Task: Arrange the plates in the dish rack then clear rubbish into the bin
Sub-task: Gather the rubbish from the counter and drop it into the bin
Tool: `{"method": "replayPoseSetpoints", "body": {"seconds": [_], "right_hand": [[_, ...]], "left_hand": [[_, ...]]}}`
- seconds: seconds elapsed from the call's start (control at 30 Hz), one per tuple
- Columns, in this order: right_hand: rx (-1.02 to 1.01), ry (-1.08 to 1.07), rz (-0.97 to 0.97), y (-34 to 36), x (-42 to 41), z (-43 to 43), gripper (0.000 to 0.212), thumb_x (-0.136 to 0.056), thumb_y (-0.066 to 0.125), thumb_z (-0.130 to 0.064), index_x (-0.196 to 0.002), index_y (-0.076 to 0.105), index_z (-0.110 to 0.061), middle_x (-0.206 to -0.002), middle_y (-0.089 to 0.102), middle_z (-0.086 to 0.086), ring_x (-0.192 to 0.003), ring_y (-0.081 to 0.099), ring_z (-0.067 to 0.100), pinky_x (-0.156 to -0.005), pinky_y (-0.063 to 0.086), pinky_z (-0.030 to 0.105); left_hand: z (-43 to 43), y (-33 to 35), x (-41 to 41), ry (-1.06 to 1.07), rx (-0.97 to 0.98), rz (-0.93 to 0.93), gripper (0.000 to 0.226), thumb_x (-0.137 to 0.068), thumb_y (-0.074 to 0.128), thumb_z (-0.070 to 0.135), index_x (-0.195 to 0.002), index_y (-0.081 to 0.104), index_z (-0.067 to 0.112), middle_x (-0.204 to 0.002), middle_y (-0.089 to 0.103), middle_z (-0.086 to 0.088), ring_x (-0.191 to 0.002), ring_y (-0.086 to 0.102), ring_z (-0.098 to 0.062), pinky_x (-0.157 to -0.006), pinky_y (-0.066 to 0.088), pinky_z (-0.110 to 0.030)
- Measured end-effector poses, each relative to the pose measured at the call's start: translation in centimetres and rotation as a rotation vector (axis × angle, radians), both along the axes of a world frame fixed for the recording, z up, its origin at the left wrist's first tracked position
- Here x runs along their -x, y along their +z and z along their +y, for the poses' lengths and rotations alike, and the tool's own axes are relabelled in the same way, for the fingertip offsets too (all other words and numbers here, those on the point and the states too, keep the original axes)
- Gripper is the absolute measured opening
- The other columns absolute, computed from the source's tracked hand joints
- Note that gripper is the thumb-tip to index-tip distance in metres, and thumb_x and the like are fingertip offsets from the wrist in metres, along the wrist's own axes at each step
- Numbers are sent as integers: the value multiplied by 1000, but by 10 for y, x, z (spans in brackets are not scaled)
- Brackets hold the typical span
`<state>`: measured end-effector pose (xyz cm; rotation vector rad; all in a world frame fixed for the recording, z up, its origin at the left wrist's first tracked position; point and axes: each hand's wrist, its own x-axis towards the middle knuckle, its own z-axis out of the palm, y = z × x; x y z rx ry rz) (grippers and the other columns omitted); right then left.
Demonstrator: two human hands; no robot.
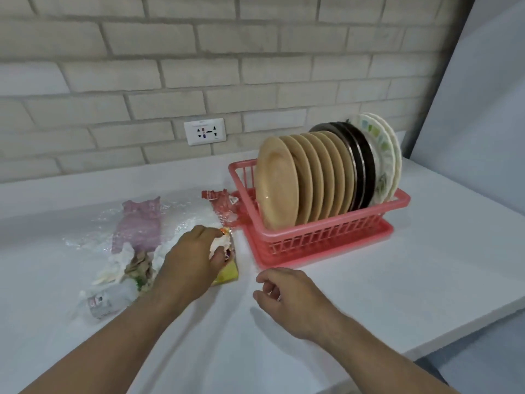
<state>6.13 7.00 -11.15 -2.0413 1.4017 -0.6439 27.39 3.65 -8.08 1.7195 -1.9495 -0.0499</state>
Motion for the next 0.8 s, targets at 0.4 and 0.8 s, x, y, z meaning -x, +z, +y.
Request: {"method": "replayPoseSetpoints", "body": {"seconds": [0.4, 0.8], "right_hand": [[77, -79, 48, 4, -41, -21, 21, -89, 61, -36, -108, 65, -26, -81, 61, -16, -71, 54, 1, -71, 45, 20], [153, 268, 310, 18, -156, -45, 72, -82, 58, -62, -140, 40, -23, -141, 41, -6, -125, 43, 17, -101, 40, 35]], "left_hand": [[-63, -18, -23, -223, -55, -195, 27, -99, 39, 29, -112, 59, 17, -102, 56, -4, -99, 52, -24, -79, 44, -35], [-50, 33, -114, 3, -61, 335, 13, -93, 57, 33, -102, 62, 26, -70, 65, -2, -45, 59, -11, -45, 53, -27]]}}
